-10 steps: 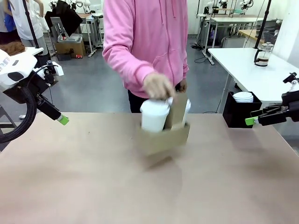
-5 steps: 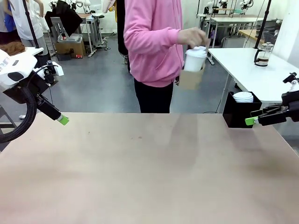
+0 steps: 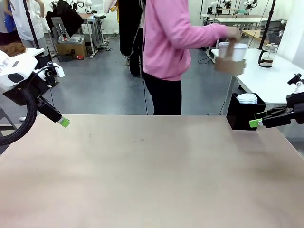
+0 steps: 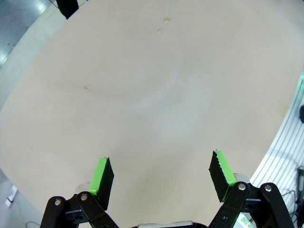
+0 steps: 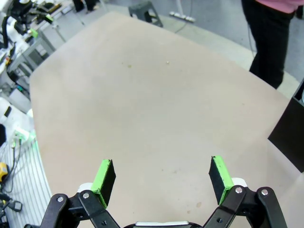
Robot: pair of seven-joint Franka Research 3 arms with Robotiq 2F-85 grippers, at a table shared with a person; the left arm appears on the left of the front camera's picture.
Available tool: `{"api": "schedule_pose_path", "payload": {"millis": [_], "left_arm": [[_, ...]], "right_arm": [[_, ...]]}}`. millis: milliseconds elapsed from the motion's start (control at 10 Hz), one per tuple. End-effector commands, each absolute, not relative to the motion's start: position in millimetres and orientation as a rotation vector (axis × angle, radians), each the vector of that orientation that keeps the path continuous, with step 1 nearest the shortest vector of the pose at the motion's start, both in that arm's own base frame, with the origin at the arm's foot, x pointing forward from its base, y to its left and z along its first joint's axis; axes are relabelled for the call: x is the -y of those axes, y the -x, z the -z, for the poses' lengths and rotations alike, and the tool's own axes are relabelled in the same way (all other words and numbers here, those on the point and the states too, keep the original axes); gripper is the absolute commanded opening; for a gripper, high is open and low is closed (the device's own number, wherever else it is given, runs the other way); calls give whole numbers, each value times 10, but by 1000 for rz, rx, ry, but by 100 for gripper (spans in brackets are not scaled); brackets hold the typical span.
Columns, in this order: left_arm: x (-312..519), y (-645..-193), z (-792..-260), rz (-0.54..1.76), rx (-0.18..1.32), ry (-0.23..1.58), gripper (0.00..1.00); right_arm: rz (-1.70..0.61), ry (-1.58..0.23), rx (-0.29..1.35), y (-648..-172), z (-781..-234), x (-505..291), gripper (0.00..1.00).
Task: Pour a drink into a cup and package it in a carrier.
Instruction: Insert the held 600 ml Paper Cup into the Cup Carrier.
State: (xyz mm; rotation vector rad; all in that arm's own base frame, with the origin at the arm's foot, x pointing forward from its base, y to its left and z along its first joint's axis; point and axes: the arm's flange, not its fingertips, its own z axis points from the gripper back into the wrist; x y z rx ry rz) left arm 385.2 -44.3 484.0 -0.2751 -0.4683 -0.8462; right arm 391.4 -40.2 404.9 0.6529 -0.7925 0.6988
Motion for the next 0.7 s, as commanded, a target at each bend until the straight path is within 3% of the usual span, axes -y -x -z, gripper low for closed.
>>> {"api": "schedule_pose_path", "payload": {"millis": [0,600], "left_arm": [[430,-3839,-4848,849,467,281,100],[430,-3839,-4848,849,467,281,100]], "right_arm": [[-708,-658,796,-3906,-4048,411,100],[-708,-658,796,-3906,-4048,411,100]]}}
